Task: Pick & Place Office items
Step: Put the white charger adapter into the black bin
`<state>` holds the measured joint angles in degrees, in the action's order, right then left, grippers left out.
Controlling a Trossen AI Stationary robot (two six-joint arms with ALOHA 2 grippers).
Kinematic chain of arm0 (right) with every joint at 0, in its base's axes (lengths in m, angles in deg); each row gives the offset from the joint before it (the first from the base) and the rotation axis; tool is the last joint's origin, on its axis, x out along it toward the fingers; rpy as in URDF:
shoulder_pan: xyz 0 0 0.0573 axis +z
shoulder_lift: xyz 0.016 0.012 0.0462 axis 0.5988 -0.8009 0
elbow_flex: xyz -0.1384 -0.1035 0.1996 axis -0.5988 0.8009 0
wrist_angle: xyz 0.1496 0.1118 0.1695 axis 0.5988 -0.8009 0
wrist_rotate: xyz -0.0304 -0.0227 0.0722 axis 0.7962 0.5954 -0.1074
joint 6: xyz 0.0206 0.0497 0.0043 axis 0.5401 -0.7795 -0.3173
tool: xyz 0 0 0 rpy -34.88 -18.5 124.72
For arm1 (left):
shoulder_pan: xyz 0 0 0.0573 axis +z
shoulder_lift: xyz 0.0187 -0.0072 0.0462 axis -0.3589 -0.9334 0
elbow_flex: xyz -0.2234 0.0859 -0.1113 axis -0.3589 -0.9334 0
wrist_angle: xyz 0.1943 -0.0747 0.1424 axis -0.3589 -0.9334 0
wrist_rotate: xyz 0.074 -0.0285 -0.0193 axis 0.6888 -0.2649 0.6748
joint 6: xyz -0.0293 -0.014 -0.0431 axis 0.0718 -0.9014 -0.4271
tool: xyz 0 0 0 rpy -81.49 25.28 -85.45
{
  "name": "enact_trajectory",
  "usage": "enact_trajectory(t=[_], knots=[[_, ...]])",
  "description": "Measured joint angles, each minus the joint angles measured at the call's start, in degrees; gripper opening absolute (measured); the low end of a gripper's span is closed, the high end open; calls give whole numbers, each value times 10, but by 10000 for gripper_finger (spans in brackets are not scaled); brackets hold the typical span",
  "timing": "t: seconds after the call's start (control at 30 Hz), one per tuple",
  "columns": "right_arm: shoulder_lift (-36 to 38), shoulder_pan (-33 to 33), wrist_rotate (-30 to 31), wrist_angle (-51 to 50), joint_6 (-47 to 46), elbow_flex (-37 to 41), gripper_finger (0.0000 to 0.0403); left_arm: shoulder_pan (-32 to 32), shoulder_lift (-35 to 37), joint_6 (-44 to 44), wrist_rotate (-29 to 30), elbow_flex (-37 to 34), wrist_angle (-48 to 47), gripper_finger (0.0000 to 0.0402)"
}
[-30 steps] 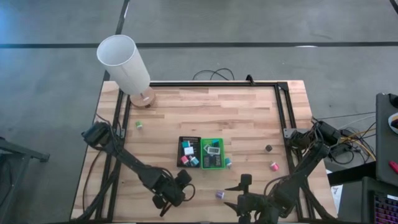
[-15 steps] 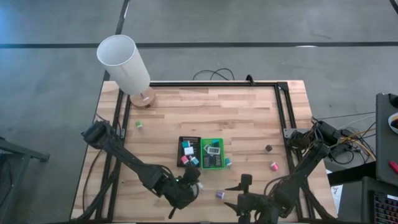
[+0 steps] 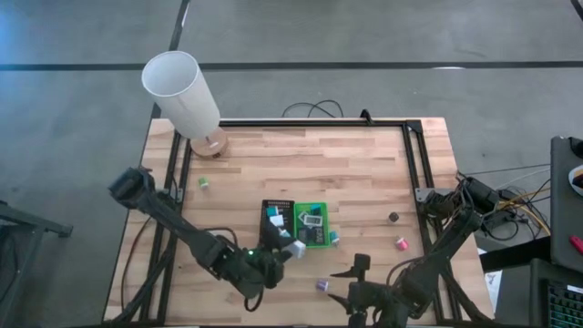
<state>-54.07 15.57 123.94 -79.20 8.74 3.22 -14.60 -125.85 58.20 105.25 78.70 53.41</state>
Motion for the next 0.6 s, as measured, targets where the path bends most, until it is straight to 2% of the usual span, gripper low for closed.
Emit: enact_trajectory(t=[0.2,0.47,0.6], knots=[[0,0,3,-2,4,10,237,2,47,-9,2,-96,89,156],[-1,-1,16,0,-4,33,237,18,164,-44,1,-273,225,156],[-1,-1,16,0,-5,41,237,41,226,-51,-37,-367,323,156]])
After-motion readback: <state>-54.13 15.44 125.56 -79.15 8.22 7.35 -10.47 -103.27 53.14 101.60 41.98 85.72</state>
